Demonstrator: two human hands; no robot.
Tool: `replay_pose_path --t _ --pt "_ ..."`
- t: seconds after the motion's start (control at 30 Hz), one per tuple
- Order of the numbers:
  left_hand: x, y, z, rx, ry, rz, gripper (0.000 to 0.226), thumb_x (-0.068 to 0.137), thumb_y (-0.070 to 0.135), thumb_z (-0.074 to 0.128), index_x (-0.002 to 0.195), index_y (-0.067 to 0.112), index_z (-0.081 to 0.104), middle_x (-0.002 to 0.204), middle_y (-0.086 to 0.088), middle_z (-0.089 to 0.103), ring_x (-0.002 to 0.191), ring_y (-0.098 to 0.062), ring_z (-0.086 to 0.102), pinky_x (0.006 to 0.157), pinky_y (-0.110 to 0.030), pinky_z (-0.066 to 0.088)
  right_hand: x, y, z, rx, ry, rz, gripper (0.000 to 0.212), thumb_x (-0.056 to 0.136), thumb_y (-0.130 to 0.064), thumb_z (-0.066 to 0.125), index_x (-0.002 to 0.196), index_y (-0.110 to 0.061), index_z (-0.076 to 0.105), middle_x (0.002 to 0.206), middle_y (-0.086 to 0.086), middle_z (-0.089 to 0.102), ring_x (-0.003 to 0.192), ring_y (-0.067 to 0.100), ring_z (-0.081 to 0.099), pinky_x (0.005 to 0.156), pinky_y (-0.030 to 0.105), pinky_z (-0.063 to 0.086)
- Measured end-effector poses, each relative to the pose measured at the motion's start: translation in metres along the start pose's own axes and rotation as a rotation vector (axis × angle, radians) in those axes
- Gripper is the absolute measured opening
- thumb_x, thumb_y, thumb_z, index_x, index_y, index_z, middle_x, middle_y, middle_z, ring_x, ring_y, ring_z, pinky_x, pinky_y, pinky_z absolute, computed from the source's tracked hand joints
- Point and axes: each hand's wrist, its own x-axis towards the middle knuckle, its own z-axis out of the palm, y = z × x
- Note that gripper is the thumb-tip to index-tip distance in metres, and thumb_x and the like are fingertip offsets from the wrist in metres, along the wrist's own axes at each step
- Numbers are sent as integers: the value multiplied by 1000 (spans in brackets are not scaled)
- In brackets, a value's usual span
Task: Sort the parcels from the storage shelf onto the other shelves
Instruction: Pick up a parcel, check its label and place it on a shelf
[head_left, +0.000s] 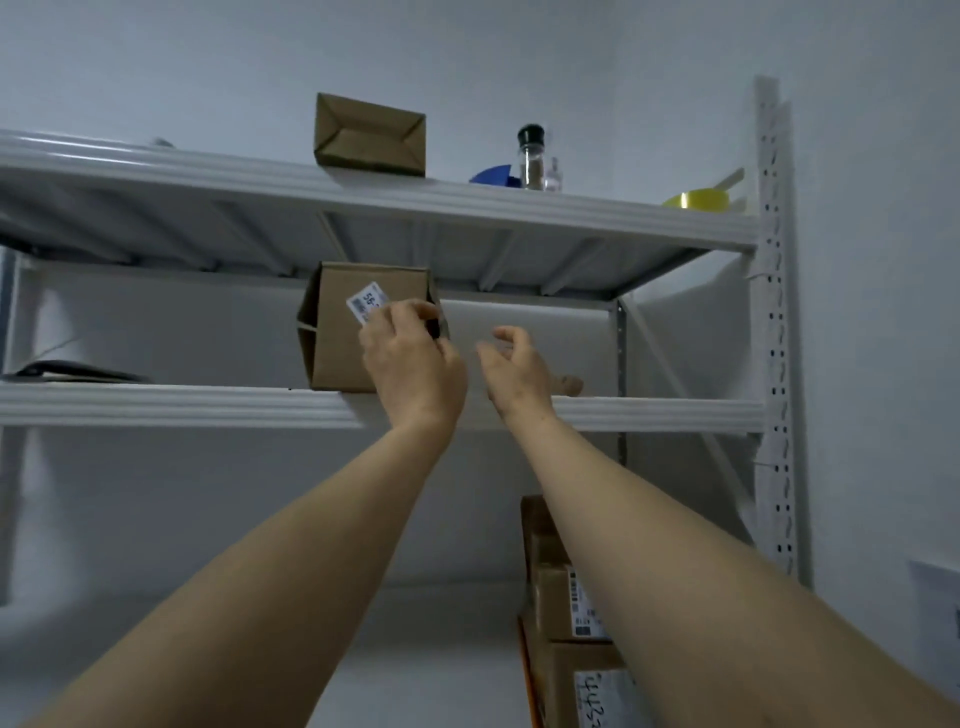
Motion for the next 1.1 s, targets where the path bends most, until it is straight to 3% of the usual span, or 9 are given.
replay_pose_path --t 0.17,0.3,0.4,0.5,0.6,0.77,0.9,1.0,1.1 --pt "46 -44 -23 -79 111 -285 68 83 13 55 144 12 25 151 -16 14 137 -36 16 114 -38 13 24 -11 41 8 -61 50 66 91 -36 57 148 -17 28 146 10 41 130 26 44 101 32 37" --pt "73 -84 -28 -236 -1 -428 102 79 31 72 152 15 3 157 -16 5 145 -32 7 117 -43 12 42 -10 67 68 -103 114 82 90 -46 59 153 -18 15 155 8 27 140 28 32 109 36 30" --pt "85 -103 -24 -417 -127 -440 119 71 37 81 153 21 -4 160 -7 9 146 -22 15 116 -38 17 53 -11 84 150 -88 142 86 85 -56 60 153 -23 18 152 7 35 136 28 39 112 39 33" --pt "93 -117 -15 -569 -258 -435 101 68 35 84 150 24 25 147 -4 42 133 -19 44 112 -37 34 56 -7 98 216 -96 146 64 83 -61 54 138 -32 42 136 2 55 122 25 53 107 44 40" --pt "92 -121 -9 -561 -343 -339 61 69 35 83 123 21 59 112 3 68 102 -15 65 94 -40 52 54 -3 100 256 -49 157 49 90 -59 45 131 -33 50 131 2 59 119 26 54 106 46 41" --pt "62 -104 -10 -492 -324 -160 62 74 44 76 129 29 50 107 12 63 102 -9 62 91 -29 51 34 -4 83 413 79 131 52 88 -56 51 124 -20 59 116 7 67 109 25 61 101 45 46" --pt "21 -77 -14 -388 -325 -27 83 73 63 67 143 34 33 128 1 53 115 -14 53 96 -33 48 0 -2 40 627 153 207 35 93 -41 41 94 -14 64 85 6 67 82 22 61 74 32 51" --pt "-22 -45 -21 -358 -323 60 82 83 49 65 149 33 20 139 -5 38 124 -19 42 100 -33 42 -28 2 -1 756 257 299 29 92 -33 35 85 -18 58 80 5 63 80 23 58 81 36 47" --pt "-65 -10 -23 -356 -364 149 82 85 42 66 151 28 19 145 -9 30 131 -24 35 107 -40 38 -58 6 -49 828 365 353 35 93 -39 33 77 -20 57 80 6 62 84 25 58 94 44 42"
